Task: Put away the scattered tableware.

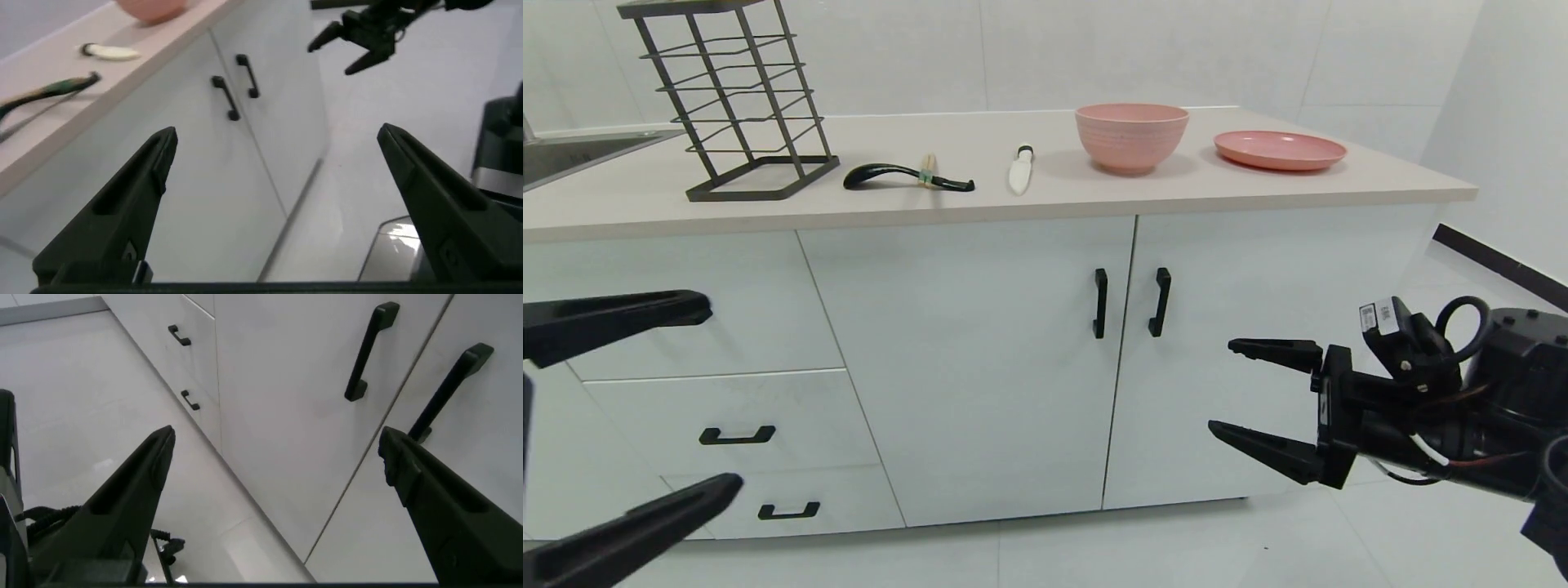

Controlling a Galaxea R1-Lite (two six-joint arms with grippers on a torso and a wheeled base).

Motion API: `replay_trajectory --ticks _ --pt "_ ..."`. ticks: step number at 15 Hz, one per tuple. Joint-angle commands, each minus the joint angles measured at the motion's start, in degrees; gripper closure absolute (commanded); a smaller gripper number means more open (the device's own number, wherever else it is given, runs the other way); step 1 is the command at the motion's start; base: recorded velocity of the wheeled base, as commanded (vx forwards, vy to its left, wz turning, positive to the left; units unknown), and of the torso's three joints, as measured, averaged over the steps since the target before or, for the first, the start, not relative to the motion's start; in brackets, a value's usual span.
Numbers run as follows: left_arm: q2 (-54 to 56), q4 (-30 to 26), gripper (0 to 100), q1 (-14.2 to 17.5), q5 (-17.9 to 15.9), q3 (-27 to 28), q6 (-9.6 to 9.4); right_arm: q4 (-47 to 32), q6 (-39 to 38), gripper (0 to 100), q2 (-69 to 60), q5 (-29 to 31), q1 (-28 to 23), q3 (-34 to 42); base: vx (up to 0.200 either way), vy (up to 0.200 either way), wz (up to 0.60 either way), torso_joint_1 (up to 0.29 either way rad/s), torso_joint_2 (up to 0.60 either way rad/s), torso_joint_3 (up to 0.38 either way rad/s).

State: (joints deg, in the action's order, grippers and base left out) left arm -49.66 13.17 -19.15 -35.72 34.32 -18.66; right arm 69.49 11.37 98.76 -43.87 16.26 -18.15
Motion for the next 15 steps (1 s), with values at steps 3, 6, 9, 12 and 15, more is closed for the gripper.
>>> replay_trajectory --ticks 3,6,9,12,15 --pt "-16.0 5.8 0 -5.5 0.3 1.5 -2.96 -0.1 -0.1 0 -0.8 0.5 0.1 0.0 0.0 0.0 0.0 0.0 0.0 0.0" --pt "-24.2 6.9 0 -8.6 0.5 4.6 -3.92 -0.1 -0.3 0 0.7 -0.8 -2.6 -1.4 0.0 0.0 0.0 0.0 0.0 0.0" --pt "-31.9 6.9 0 -13.8 0.1 10.2 -3.22 -0.1 -0.2 0 5.4 -8.9 -3.4 -6.0 0.0 0.0 0.0 0.0 0.0 0.0" --pt "-37.3 6.9 0 -15.3 -0.1 12.5 -3.22 0.0 -0.2 0 10.1 -9.2 -3.7 -10.1 0.0 0.0 0.0 0.0 0.0 0.0" --pt "-42.9 9.8 0 -16.6 -0.1 14.8 -3.13 -0.1 -0.2 0 16.1 -9.4 -4.7 -16.1 0.0 0.0 0.0 0.0 0.0 0.0"
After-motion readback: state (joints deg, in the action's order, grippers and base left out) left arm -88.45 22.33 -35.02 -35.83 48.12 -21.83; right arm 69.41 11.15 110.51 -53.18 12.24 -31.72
